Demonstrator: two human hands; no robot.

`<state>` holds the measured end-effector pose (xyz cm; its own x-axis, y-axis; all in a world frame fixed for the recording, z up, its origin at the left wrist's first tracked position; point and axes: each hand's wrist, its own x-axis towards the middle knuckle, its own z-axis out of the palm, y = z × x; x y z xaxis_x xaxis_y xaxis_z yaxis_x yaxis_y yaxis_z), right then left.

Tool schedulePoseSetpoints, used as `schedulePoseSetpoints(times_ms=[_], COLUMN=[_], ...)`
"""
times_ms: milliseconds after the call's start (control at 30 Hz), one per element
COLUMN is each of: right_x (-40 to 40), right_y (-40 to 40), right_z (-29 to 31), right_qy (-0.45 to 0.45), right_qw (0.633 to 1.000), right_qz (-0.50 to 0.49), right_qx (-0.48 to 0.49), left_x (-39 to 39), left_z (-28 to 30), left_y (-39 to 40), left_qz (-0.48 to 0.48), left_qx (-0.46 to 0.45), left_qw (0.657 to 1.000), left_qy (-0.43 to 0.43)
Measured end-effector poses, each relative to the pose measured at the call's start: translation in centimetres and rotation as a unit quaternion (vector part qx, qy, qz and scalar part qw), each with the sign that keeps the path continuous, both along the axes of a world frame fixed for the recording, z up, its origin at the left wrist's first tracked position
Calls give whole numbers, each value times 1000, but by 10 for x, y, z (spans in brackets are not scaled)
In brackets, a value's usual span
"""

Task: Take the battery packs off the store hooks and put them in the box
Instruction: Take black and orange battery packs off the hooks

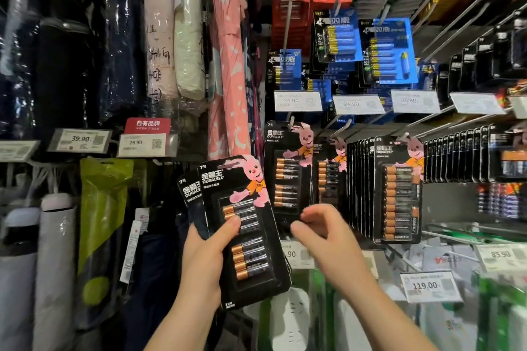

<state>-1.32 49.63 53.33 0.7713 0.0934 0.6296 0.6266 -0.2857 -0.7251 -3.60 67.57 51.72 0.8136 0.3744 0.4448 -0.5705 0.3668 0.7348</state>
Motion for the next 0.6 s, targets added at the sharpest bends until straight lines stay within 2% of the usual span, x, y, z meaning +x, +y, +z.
schedulePoseSetpoints(times_ms=[67, 167, 433, 600], right_x=[-15, -21, -15, -15], right_y=[10, 20, 16, 17], right_z=[-6, -14, -20, -26], right_qy=[40, 36, 25, 24], right_qw=[997, 994, 995, 999], right_qz=[51, 50, 8, -2], right_qx=[-45, -92, -99, -42], left_x=[0, 2, -1, -3], left_z=[-1, -4, -5, -2], left_y=[-2, -4, -9, -8], left_qz=[6, 12, 3, 1], left_qx=[4, 7, 37, 56], left_qw=[1000, 1000, 999, 998], left_qy=[-1, -2, -3, -7])
